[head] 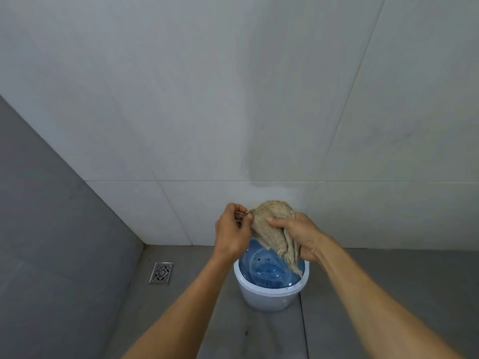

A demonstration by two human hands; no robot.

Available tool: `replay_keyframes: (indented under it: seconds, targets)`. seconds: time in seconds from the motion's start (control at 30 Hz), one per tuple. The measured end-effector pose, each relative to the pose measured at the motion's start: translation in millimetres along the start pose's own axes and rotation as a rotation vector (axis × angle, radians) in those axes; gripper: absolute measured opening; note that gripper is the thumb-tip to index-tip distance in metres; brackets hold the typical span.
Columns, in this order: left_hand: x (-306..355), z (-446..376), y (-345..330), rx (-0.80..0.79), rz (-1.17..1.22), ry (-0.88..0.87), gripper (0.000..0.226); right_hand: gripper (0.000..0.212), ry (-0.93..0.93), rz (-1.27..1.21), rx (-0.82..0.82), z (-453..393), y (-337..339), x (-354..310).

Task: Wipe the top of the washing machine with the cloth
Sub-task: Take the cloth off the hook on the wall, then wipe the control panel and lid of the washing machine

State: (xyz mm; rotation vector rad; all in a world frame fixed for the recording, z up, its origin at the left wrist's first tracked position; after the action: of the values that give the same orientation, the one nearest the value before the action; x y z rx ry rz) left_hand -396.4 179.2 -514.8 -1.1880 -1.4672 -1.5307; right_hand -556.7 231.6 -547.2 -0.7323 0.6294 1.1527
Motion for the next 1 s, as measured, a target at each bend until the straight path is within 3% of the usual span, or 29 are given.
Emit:
replay_keyframes:
  seconds: [0.37, 0.6, 1.0]
  targets:
    - [-168.2, -30.7, -71.5, 0.013, -0.005, -0.205, 0.015, 0.03, 0.094, -0.02, 0.04, -144.4, 35.6, 96.4]
    - [-262.5, -15.7, -89.9, 0.112, -0.349, -0.358, 0.035, 0.034, 0.247, -0.149, 0.119, -176.8, 68.8, 114.0]
    - [-301.9, 2.1, -132.8, -0.106, -0.555, -0.355, 0.054, 0.048, 0.376, -0.345, -0.034, -149.4, 80.3, 109.9]
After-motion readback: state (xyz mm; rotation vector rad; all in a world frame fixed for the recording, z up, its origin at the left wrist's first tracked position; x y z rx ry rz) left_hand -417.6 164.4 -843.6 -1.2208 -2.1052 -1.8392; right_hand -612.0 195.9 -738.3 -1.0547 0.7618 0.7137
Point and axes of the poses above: each hand's wrist, its own z-axis away from the middle knuckle, its own y-axis out of the back of the hand, x = y × z, the point moved 8 cm from there along -z, towards the middle knuckle, and after that the axes turned 5 degrees about -y, right-handed, at the moved point
